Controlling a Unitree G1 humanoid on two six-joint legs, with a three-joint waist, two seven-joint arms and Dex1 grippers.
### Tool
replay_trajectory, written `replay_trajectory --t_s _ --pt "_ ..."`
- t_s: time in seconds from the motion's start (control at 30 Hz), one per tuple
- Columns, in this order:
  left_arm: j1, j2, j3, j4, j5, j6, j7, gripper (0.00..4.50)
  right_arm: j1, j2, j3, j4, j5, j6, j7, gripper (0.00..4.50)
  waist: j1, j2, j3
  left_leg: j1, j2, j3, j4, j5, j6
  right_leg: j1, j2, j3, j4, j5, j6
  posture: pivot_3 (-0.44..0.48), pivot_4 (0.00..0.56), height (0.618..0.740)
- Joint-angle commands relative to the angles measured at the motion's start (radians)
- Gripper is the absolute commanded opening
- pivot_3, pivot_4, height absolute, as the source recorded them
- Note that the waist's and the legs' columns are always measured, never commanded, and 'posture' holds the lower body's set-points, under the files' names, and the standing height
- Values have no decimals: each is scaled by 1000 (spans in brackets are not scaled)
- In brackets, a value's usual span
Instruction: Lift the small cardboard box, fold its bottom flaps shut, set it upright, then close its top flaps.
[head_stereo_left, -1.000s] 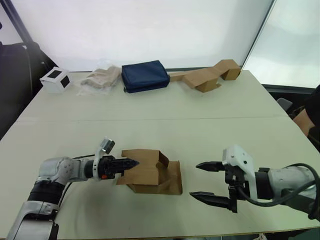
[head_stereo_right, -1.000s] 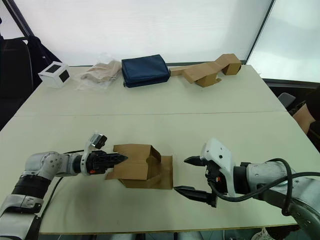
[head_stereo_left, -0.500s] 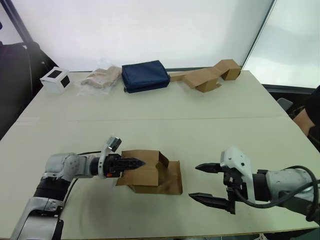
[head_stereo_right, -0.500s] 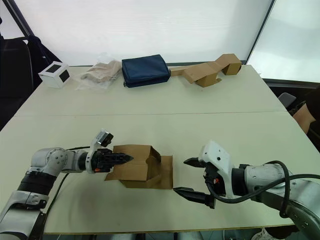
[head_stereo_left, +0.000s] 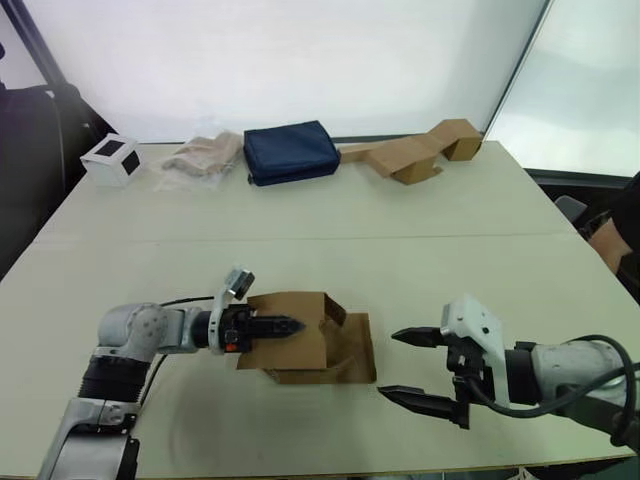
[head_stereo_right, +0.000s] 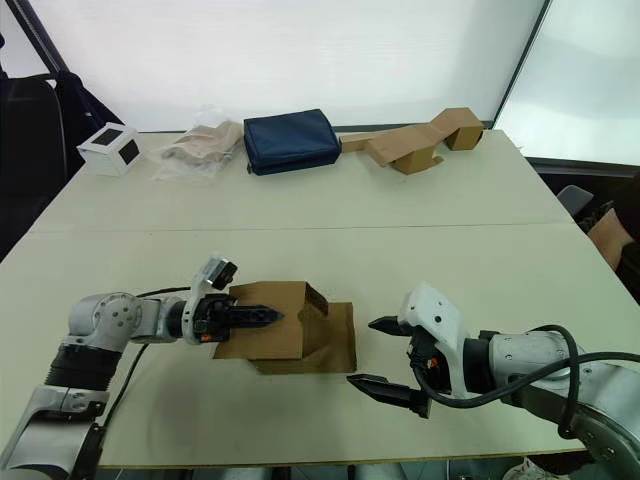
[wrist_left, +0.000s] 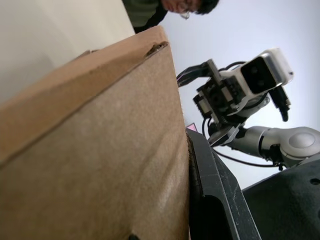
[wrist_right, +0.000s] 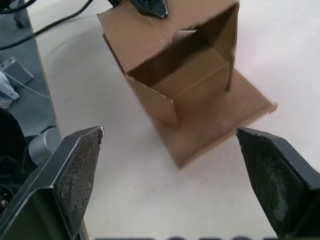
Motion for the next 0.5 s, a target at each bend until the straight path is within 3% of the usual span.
replay_trajectory --t_s 0.03,0.1,0.2,0.37,0.4,0.5 --pt "-14 10 45 -56 -21 -48 3 88 -9 27 -28 -4 22 -32 -12 4500 0 0 0 0 0 0 0 0 0 0 0 0 0 0 0 0 150 740" --pt "-90 23 57 -74 7 -121 6 88 -77 115 -68 52 52 -78 -94 4500 0 -2 1 0 0 0 0 0 0 0 0 0 0 0 0 0 150 740" --pt "-209 51 42 -75 51 -215 -14 0 -193 214 -105 138 50 -132 -193 3809 1 -2 1 0 0 0 1 1 -1 0 0 0 1 0 0 0 150 740" --pt "-351 70 -12 -24 125 -331 -71 0 -406 335 -58 222 -6 -167 -344 1798 0 0 0 -1 -2 1 -1 0 -1 -1 0 0 0 0 0 0 150 740" --pt "-362 71 -18 -17 130 -340 -82 0 -425 348 -52 228 -10 -167 -358 1579 -2 0 0 -1 -2 1 -1 0 -1 -1 0 0 0 0 0 0 150 740" --pt "-411 74 -34 16 156 -381 -117 0 -490 390 -8 246 -47 -163 -404 339 -2 0 1 -2 -1 1 0 1 -1 -3 1 0 1 0 0 0 150 740"
